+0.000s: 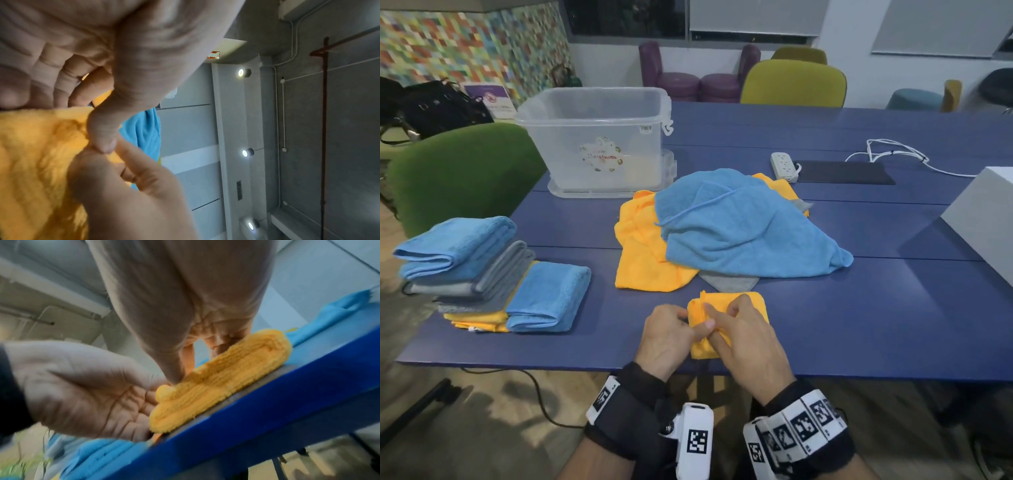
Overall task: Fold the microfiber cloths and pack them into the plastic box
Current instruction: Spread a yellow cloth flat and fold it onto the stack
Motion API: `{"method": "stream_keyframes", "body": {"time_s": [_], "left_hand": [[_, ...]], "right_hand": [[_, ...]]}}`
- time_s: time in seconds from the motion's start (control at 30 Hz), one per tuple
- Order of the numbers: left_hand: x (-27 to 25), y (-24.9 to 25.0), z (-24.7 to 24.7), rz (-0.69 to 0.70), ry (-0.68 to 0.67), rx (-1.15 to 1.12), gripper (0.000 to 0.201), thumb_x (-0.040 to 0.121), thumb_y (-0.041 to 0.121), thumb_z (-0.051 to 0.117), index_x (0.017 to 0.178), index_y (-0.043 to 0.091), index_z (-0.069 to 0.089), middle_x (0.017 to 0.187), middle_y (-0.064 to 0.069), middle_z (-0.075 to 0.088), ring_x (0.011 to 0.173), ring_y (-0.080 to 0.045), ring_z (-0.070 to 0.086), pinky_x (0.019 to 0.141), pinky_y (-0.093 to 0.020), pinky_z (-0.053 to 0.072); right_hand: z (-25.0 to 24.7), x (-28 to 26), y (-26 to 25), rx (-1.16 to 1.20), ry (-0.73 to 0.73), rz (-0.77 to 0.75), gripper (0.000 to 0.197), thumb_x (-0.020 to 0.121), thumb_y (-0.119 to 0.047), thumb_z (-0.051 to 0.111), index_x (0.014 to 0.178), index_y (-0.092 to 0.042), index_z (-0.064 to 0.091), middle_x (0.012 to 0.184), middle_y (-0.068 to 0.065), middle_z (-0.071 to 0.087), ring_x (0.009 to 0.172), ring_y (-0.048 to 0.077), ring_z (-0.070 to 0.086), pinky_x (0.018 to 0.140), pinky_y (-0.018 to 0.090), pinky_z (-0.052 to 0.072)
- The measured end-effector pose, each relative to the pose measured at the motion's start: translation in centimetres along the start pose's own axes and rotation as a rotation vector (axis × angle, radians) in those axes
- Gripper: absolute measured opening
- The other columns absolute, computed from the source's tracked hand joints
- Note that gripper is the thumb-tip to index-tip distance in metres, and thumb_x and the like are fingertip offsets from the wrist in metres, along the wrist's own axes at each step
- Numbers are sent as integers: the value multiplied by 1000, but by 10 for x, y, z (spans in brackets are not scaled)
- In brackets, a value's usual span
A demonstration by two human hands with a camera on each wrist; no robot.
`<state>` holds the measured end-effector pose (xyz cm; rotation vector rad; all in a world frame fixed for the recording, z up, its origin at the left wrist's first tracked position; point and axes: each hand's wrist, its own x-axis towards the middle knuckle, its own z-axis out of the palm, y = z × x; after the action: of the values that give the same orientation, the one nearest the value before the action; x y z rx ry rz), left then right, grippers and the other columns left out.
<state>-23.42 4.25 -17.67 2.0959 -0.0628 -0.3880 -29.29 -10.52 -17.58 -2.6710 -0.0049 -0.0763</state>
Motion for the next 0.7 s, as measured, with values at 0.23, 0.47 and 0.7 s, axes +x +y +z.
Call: {"method": "stream_keyframes", "body": {"time_s": [0.23,0.47,0.7], "left_hand": [[-8,8,4,-44,33,95,28,78,31,85,90,15,65,85,0,68,79,-16,65,66,-36,51],[-24,-3,-12,-98,35,-237,38,84,20,82,114,19,58,106,1,70,97,-12,68,89,-38,58],[-47,-18,-89,20,495,-575,65,67,28,92,117,31,50,108,-5,68,88,-18,74,79,-50,61]], "right_hand": [[-13,-15,25,153,276,382,42,94,-25,59,136,-23,55,124,5,51,111,28,53,89,43,47],[-18,8,16,435,34,406,47,96,-27,64,139,-15,50,127,10,62,119,30,56,87,38,44],[-18,87,-74,619,104,52,33,89,-25,73,116,-24,54,78,-2,56,72,18,56,69,35,45]]}}
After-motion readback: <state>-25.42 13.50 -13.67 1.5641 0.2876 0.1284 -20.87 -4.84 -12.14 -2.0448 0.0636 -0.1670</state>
